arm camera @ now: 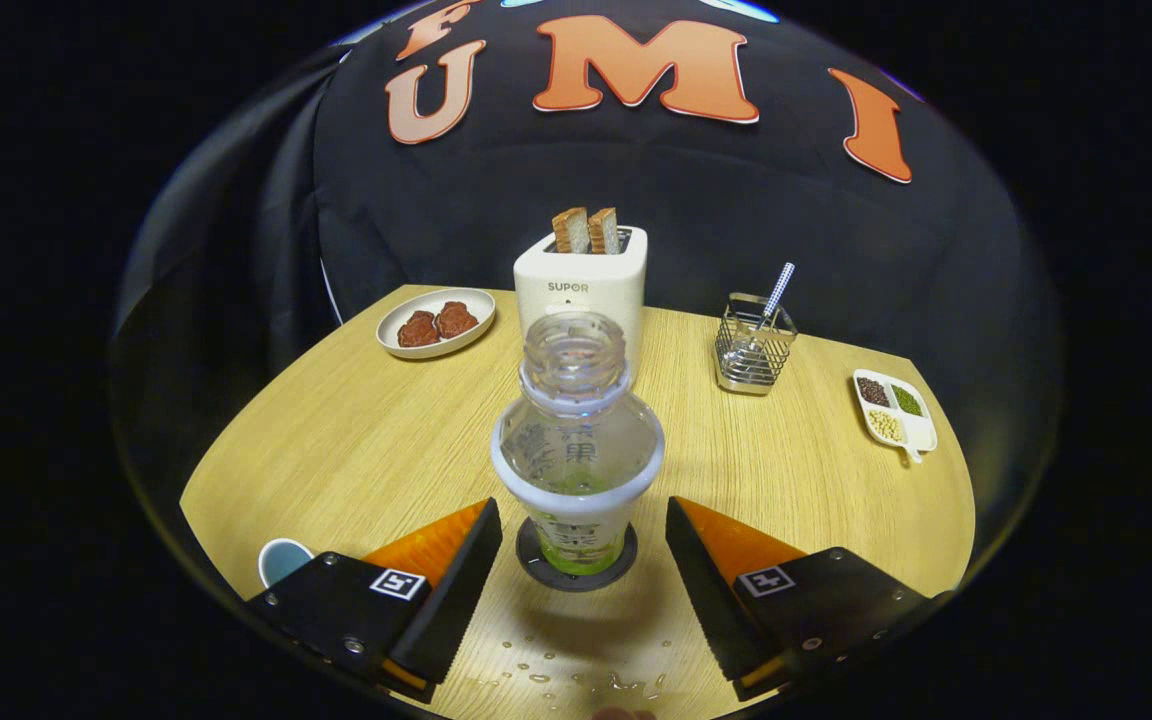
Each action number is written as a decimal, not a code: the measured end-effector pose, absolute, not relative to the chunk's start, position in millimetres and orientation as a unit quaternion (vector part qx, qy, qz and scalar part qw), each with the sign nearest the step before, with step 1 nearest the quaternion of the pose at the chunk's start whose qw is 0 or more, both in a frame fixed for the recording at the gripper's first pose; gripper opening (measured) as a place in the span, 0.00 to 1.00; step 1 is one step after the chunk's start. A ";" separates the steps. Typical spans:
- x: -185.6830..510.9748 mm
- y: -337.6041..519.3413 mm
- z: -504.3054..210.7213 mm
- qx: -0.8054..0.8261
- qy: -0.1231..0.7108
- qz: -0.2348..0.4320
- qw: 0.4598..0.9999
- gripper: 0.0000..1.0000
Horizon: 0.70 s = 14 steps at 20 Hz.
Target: Take the bottle from table, then pour the juice into the cup, finally place the bottle on the coaster
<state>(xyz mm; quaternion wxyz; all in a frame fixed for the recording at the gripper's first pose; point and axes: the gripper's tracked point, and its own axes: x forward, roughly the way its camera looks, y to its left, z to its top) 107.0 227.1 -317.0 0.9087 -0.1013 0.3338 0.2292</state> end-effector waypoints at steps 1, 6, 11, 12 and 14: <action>105.1 222.2 -307.7 -0.101 0.328 0.225 0.912 0.98; 97.5 190.3 -246.9 -0.098 0.291 0.200 0.930 0.98; 89.5 140.8 -163.0 -0.102 0.247 0.149 0.952 0.98; 87.5 133.0 -144.8 -0.095 0.234 0.141 0.957 0.97; 83.1 111.6 -110.0 -0.089 0.210 0.119 0.966 0.97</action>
